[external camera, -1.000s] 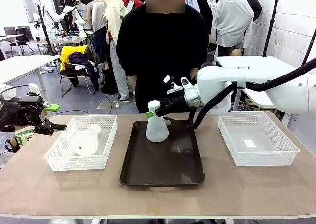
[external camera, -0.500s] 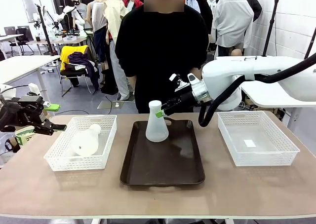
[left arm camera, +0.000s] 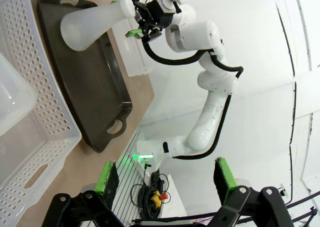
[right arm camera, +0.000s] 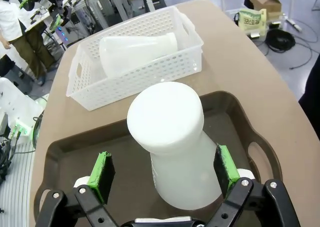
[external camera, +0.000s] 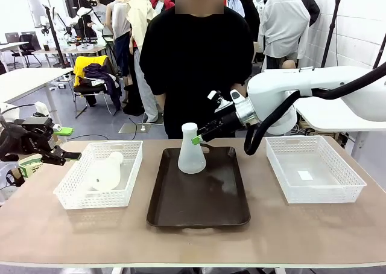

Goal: Prepare the laboratory tools.
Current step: Place the picked Big flask upright in the Handle tray as instructed by the person, then pick up the Big flask that the person points to.

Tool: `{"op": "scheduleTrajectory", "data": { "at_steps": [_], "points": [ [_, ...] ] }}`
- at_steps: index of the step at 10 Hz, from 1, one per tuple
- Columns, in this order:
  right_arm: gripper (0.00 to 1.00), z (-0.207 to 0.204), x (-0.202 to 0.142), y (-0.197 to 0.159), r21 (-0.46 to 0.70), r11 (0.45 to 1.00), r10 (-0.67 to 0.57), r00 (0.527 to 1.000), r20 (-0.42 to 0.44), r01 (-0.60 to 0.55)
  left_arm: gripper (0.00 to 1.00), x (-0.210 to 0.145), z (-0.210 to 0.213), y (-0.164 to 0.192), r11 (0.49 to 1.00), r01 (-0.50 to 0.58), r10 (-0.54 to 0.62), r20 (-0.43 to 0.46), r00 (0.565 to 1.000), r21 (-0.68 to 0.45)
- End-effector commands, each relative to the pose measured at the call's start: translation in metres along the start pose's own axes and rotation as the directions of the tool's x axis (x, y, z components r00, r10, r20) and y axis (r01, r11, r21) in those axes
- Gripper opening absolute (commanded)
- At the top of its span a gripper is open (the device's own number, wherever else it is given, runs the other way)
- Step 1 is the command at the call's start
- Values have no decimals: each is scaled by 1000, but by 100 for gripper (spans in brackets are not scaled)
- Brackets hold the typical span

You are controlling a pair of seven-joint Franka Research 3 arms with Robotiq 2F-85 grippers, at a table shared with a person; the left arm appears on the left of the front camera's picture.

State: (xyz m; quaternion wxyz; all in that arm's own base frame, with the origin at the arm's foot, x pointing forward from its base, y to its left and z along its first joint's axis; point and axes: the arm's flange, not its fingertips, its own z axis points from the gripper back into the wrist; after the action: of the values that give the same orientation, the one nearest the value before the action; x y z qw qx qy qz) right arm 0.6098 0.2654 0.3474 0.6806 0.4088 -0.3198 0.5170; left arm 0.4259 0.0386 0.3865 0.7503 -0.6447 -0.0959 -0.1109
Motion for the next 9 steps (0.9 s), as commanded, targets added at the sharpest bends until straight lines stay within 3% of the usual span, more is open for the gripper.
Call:
{"op": "scheduleTrajectory", "data": {
  "at_steps": [1, 9],
  "points": [
    [100, 1, -1, -1, -4, 1000, 3, 1000, -3, -3, 100, -1, 1, -1, 1000, 4, -4, -5, 1000, 11],
    [100, 1, -1, -1, -4, 1000, 3, 1000, -3, -3, 100, -1, 1, -1, 1000, 4, -4, -5, 1000, 11]
  ]
}}
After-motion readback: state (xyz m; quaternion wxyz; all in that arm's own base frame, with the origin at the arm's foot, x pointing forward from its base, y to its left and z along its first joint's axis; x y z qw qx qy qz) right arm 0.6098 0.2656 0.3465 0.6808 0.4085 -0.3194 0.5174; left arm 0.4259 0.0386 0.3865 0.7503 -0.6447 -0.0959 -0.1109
